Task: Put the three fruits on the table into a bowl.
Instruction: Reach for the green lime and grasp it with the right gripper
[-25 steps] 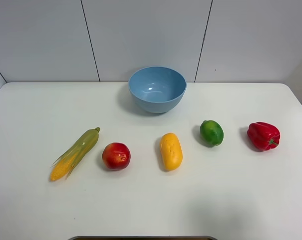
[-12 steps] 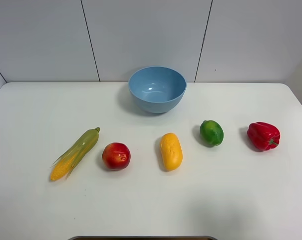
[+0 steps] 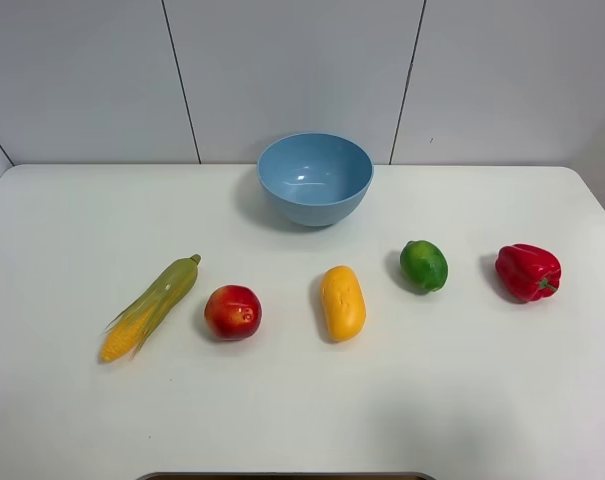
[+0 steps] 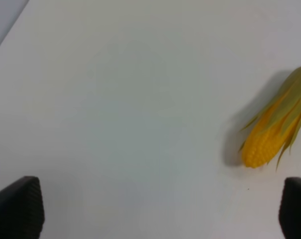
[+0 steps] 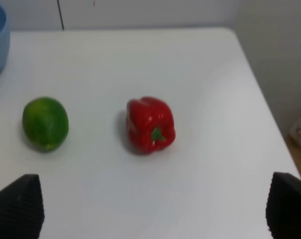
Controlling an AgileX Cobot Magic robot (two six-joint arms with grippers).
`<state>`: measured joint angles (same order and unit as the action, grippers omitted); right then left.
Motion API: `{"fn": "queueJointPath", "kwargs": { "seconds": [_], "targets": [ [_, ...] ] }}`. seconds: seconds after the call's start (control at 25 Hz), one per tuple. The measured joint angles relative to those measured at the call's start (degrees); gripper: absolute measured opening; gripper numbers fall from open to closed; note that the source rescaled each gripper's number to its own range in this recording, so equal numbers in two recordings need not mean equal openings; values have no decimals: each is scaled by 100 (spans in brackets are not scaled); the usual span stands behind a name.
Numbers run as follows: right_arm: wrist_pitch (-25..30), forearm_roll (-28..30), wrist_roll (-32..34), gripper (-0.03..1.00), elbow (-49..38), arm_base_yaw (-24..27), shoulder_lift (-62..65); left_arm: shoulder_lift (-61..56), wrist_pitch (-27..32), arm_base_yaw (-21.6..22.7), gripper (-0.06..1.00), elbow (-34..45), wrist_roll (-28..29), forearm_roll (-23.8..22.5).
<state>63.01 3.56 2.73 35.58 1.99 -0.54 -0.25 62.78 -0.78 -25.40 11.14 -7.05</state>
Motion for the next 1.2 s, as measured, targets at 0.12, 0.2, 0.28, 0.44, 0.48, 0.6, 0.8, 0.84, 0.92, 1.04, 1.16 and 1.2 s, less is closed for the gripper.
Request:
{"fn": "queueJointPath", "kwargs": {
  "seconds": [0.12,0.2,0.28,0.44,0.48,0.6,0.8,0.84,0.92,1.04,1.16,1.2],
  "targets": [
    [0,83,5,100,454,0,-379,0,0,0,87,0,0,0],
    [0,99,6,100,772,0,-787,0,0,0,87,0,0,0],
    [0,99,6,100,1050,0,-1208,0,0,0,87,0,0,0],
    [0,104,96,100,1594,0,-2183,0,0,0,87,0,0,0],
    [5,104,116,100,1712,0,-2464,0,0,0,87,0,0,0],
    [5,104,160,100,1997,0,-3308,0,0,0,87,0,0,0],
    [5,80,188,100,2315,0,-4575,0,0,0,87,0,0,0],
    [-1,80,188,100,2380,0,-4781,0,0,0,87,0,0,0],
    [-52,75,188,100,2480,0,-5254,0,0,0,87,0,0,0],
    [-261,-13,190,100,2590,0,-5882,0,0,0,87,0,0,0],
    [-560,-121,178,100,2636,-187,-6414,0,0,0,87,0,0,0],
    [-656,-150,165,100,2636,-286,-6560,0,0,0,87,0,0,0]
  ]
}}
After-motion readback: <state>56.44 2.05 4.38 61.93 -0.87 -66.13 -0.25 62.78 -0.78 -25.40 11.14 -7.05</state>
